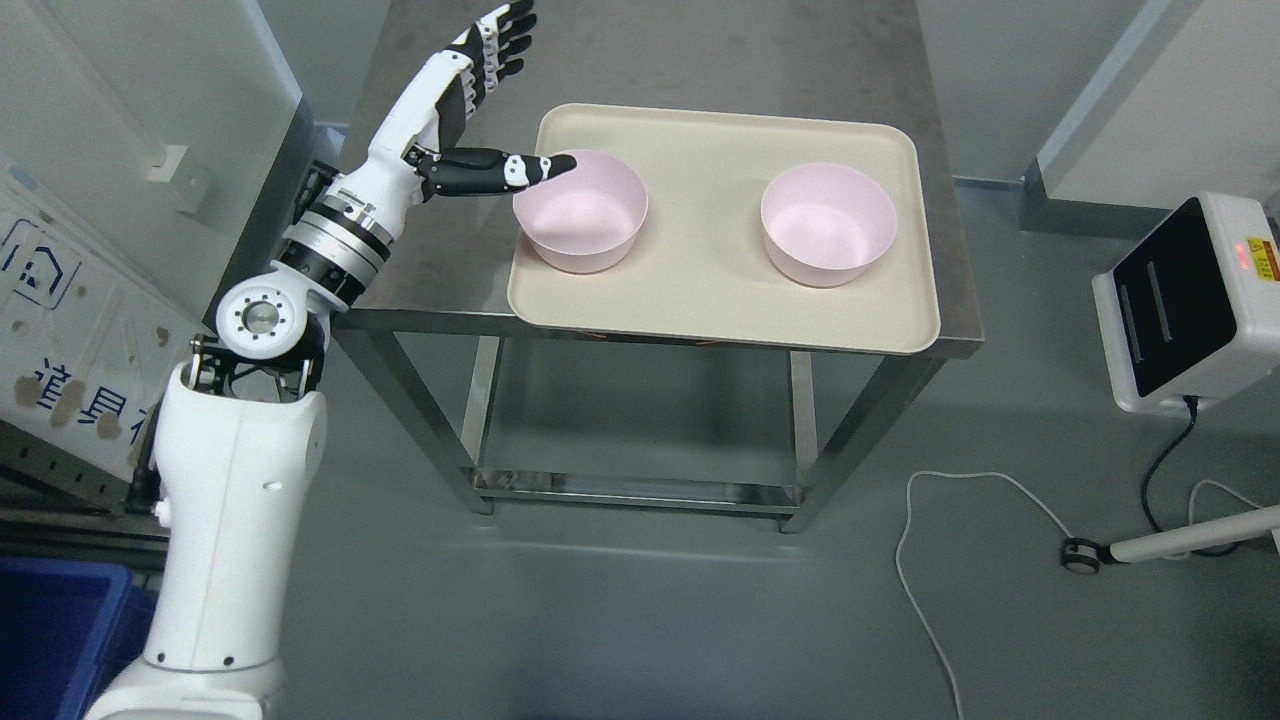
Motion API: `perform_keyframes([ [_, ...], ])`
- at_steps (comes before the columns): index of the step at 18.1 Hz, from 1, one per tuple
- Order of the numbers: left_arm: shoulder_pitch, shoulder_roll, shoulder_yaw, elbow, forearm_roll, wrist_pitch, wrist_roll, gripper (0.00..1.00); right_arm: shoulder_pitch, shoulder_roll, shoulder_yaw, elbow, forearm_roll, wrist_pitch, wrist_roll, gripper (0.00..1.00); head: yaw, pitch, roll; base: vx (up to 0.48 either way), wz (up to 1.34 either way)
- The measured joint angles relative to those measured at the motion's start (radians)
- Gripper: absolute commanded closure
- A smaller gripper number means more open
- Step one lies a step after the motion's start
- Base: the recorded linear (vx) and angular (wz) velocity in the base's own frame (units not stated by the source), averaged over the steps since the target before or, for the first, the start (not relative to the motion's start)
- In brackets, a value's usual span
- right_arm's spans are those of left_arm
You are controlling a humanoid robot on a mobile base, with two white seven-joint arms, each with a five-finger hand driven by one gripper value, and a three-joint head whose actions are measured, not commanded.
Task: Stack pink IKEA bowls on left shelf middle
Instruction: 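Reach the left hand toward the pink bowl nearer the robot, then grip the rim of the nearer pink bowl with the left hand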
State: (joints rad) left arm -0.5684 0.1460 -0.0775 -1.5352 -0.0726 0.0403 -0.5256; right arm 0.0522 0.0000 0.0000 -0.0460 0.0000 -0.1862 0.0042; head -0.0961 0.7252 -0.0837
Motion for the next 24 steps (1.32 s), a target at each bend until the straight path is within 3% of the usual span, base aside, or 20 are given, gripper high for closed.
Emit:
perform_keyframes([
  [2, -0.063, 0.028, -0.018, 0.038, -0.102, 0.003, -0.119, 0.07, 0.000, 0.000, 0.000, 0.000, 0.000, 0.000, 0.000, 0.00, 0.0000, 0.000, 0.000, 0.000, 0.00],
  [6, -0.162, 0.062, -0.058, 0.111, -0.217, 0.032, -0.197, 0.08, 0.000, 0.000, 0.000, 0.000, 0.000, 0.000, 0.005, 0.00, 0.0000, 0.000, 0.000, 0.000, 0.00],
  [9, -0.220, 0.076, -0.097, 0.162, -0.260, 0.050, -0.211, 0.16, 0.000, 0.000, 0.000, 0.000, 0.000, 0.000, 0.004, 0.00, 0.0000, 0.000, 0.000, 0.000, 0.00],
  [19, -0.296, 0.056, -0.218, 0.287, -0.319, 0.062, -0.220, 0.27, 0.000, 0.000, 0.000, 0.000, 0.000, 0.000, 0.000, 0.00, 0.0000, 0.000, 0.000, 0.000, 0.00],
  [24, -0.314, 0.040, -0.257, 0.338, -0.375, 0.016, -0.220, 0.43, 0.000, 0.000, 0.000, 0.000, 0.000, 0.000, -0.001, 0.00, 0.0000, 0.000, 0.000, 0.000, 0.00],
])
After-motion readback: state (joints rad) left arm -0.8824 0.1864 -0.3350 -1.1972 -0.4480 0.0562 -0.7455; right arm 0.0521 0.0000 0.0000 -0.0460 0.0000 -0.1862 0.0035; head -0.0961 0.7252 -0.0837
